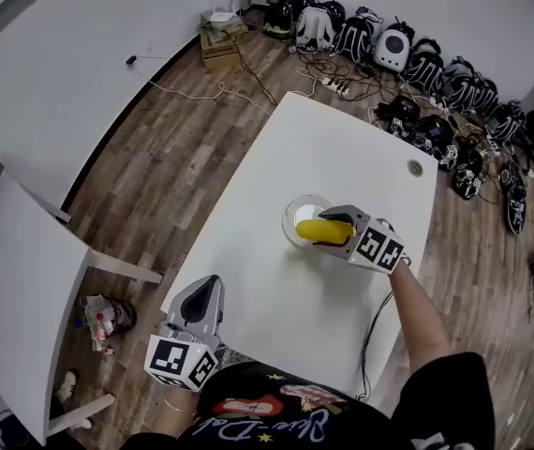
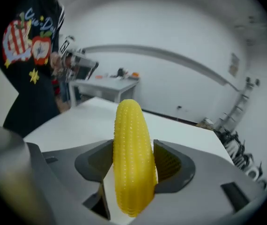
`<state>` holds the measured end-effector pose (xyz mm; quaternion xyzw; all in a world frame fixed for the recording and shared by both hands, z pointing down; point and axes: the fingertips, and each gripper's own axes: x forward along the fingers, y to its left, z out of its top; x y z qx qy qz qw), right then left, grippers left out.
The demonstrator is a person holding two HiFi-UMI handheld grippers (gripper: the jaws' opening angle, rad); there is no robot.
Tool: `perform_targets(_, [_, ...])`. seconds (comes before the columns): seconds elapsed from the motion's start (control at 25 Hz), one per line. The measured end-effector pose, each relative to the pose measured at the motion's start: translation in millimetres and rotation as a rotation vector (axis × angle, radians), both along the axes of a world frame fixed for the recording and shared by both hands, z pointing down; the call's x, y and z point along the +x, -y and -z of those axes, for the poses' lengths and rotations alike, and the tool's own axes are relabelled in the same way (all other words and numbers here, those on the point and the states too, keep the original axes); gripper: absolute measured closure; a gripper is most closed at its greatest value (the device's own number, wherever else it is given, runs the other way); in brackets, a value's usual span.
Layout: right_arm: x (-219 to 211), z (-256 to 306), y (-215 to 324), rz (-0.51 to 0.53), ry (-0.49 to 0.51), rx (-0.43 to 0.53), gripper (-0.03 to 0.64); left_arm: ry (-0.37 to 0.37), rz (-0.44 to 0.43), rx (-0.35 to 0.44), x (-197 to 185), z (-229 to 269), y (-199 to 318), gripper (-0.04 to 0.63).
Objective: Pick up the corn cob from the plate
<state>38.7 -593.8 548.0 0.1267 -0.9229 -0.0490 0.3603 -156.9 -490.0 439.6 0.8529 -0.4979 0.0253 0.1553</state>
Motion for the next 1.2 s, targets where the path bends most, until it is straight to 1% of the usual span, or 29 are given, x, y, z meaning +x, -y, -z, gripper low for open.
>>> perform_targets(0.08, [6.0,33.4,-15.4,-0.202,0.251,-0.005,0.359,-0.017,-0.059,0.026,18.6,6.8,1.5,0.597])
perform_targets(0.12, [10.9,50.0,-24.9,-0.295,0.359,0.007,0.359,-0.026,-0.093,0.038,29.3,10.3,1.7,0.598])
perform_targets(0.16, [16.1,66.0,-35.6,-0.376,0.445,0.034,0.359,-0.036,-0.128,0.052,40.5,14.4,1.7,0.598])
perform_targets(0.2, [20.9,81.4,-47.6,-0.443,0.51,0.072,0.359,-0.046,-0.161,0.066,51.5,18.8,1.5,0.597])
perform_targets(0.32, [32.2,123.1,-81.8,-0.607,0.645,0.174,0.359,-0.064,-0.241,0.111,80.4,32.7,1.3,0.597])
perform_targets(0.4, [41.9,144.8,-97.8,-0.728,0.717,0.205,0.359,-0.064,-0.29,0.134,96.5,41.6,2.9,0.597])
perform_targets(0.44, [46.5,151.8,-105.5,-0.776,0.752,0.217,0.359,-0.065,-0.312,0.141,103.1,45.0,3.3,0.597])
perform_targets(0.52, [52.1,160.0,-121.0,-0.832,0.814,0.244,0.359,-0.06,-0.348,0.156,112.2,50.3,2.4,0.598])
perform_targets(0.6, [56.6,164.1,-132.0,-0.876,0.831,0.259,0.359,-0.051,-0.375,0.168,119.0,54.4,1.1,0.598])
perform_targets(0.68, [60.1,163.8,-138.0,-0.906,0.827,0.256,0.359,-0.064,-0.392,0.155,123.5,55.8,0.6,0.597])
perform_targets(0.76, [62.8,159.9,-140.4,-0.934,0.83,0.239,0.359,-0.078,-0.388,0.137,122.9,54.7,1.6,0.598])
perform_targets(0.84, [64.4,155.5,-141.5,-0.96,0.82,0.235,0.359,-0.076,-0.38,0.132,120.3,53.1,2.5,0.598])
perform_targets(1.0, [61.1,151.8,-140.1,-0.93,0.742,0.265,0.359,-0.076,-0.37,0.149,119.4,55.6,6.1,0.597])
perform_targets(1.2, [51.2,153.5,-134.4,-0.914,0.744,0.256,0.359,-0.05,-0.351,0.167,113.6,56.9,9.1,0.598])
